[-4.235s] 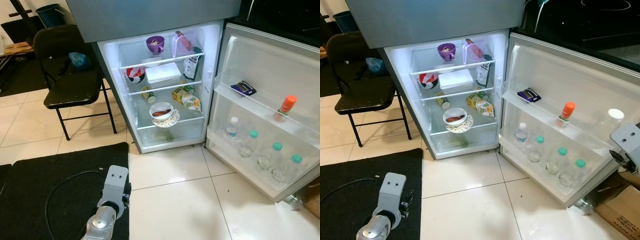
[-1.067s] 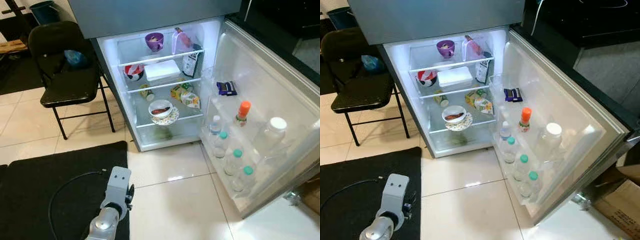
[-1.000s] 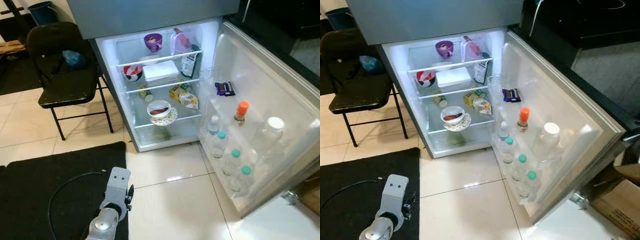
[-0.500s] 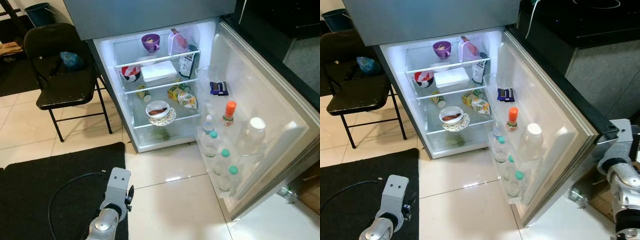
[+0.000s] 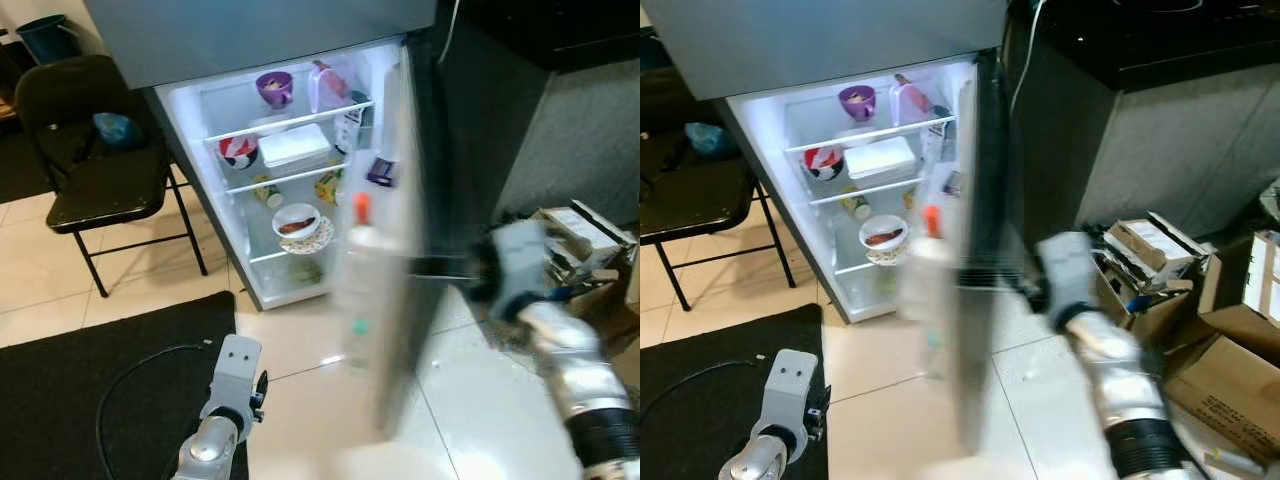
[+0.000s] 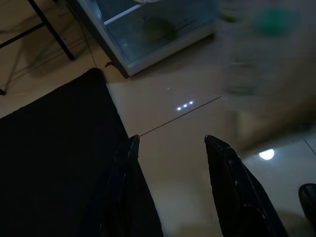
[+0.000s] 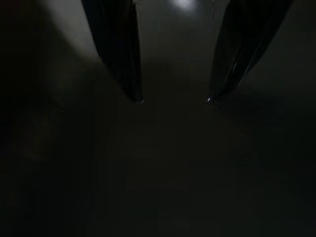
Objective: Restocking fridge
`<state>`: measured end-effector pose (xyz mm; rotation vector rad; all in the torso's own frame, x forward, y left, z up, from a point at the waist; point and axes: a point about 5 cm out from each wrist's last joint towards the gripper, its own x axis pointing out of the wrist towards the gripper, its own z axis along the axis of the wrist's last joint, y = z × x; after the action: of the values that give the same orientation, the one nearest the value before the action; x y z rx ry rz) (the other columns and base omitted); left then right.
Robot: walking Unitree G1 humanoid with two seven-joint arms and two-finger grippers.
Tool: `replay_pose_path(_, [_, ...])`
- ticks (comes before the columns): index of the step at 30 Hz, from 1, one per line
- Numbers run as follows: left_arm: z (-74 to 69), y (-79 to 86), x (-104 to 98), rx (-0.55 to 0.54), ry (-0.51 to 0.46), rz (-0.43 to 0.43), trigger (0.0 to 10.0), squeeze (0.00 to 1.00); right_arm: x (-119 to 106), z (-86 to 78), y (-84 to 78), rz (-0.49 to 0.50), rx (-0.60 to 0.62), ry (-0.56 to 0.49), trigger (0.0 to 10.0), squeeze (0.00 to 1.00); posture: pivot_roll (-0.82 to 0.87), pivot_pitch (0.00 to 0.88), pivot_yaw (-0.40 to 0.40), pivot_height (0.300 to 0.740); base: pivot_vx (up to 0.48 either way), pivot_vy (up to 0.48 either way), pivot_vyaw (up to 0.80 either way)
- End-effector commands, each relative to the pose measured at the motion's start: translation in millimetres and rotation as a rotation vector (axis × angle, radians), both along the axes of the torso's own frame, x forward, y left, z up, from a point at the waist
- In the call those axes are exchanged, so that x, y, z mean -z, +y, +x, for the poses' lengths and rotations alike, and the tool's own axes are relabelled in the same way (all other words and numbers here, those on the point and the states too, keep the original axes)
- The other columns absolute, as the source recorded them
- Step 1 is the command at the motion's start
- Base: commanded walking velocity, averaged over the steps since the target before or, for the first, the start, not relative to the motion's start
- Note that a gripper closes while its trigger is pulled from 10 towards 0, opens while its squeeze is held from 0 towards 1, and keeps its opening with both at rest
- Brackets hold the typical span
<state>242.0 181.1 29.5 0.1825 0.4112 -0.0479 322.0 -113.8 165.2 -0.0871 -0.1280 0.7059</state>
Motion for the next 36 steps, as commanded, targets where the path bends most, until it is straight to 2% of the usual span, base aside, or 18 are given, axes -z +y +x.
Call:
replay_pose_path(1, [-6.7,3.0,4.3,-0.017,0.022,0.003,10.0,0.0,-33.9,-26.6,40.2,0.137,-0.278,-0.062,10.0,0.0,-0.1,0.178,0.076,0.74,0.0,0.0,0.0])
replay_pose_path(4, [-6.9,3.3,4.2,-0.019,0.021,0.003,10.0,0.0,-38.1,-25.8,38.2,0.144,-0.272,-0.074,10.0,0.0,-0.1,0.178,0.074,0.74,0.0,0.0,0.0])
replay_pose_path(5, [-7.2,3.6,4.6,-0.02,0.022,0.003,10.0,0.0,-34.7,-16.5,25.2,0.117,-0.191,-0.079,10.0,0.0,-0.1,0.178,0.074,0.74,0.0,0.0,0.0])
replay_pose_path(6, [-7.2,3.6,4.6,-0.02,0.022,0.003,10.0,0.0,-34.7,-16.5,25.2,0.117,-0.191,-0.079,10.0,0.0,-0.1,0.178,0.074,0.74,0.0,0.0,0.0])
replay_pose_path(8, [-8.4,2.5,6.1,-0.019,0.026,0.002,10.0,0.0,-18.7,-2.6,-5.9,0.033,-0.023,-0.053,10.0,0.0,-0.11,0.177,0.072,0.74,0.0,0.0,0.0])
replay_pose_path(11, [-7.2,0.5,6.1,-0.016,0.025,-0.001,10.0,0.0,0.4,0.2,-36.0,-0.043,0.114,0.001,10.0,0.0,-0.11,0.178,0.07,0.74,0.0,0.0,0.0])
replay_pose_path(12, [-6.3,-0.2,5.6,-0.016,0.024,-0.003,10.0,0.0,5.2,-1.9,-42.6,-0.055,0.142,0.028,10.0,0.0,-0.11,0.178,0.07,0.74,0.0,0.0,0.0])
replay_pose_path(15, [-5.5,-0.9,5.1,-0.014,0.022,-0.005,10.0,0.0,13.6,-6.2,-49.1,-0.078,0.169,0.062,10.0,0.0,-0.12,0.182,0.07,0.74,0.0,0.0,0.0])
replay_pose_path(23, [-6.8,-0.9,5.1,-0.015,0.023,-0.007,10.0,0.0,39.0,-16.1,-44.9,-0.124,0.164,0.123,10.0,0.0,-0.11,0.189,0.069,0.74,0.0,0.0,0.0])
replay_pose_path(30, [-7.9,0.2,5.7,-0.018,0.025,-0.004,10.0,0.0,45.9,-20.5,-35.8,-0.105,0.134,0.141,10.0,0.0,-0.11,0.191,0.068,0.74,0.0,0.0,0.0])
replay_pose_path(36, [-9.5,0.3,7.5,-0.02,0.031,0.0,10.0,0.0,66.5,-32.4,-25.6,-0.102,0.097,0.202,10.0,0.0,-0.1,0.192,0.064,0.74,0.0,0.0,0.0])
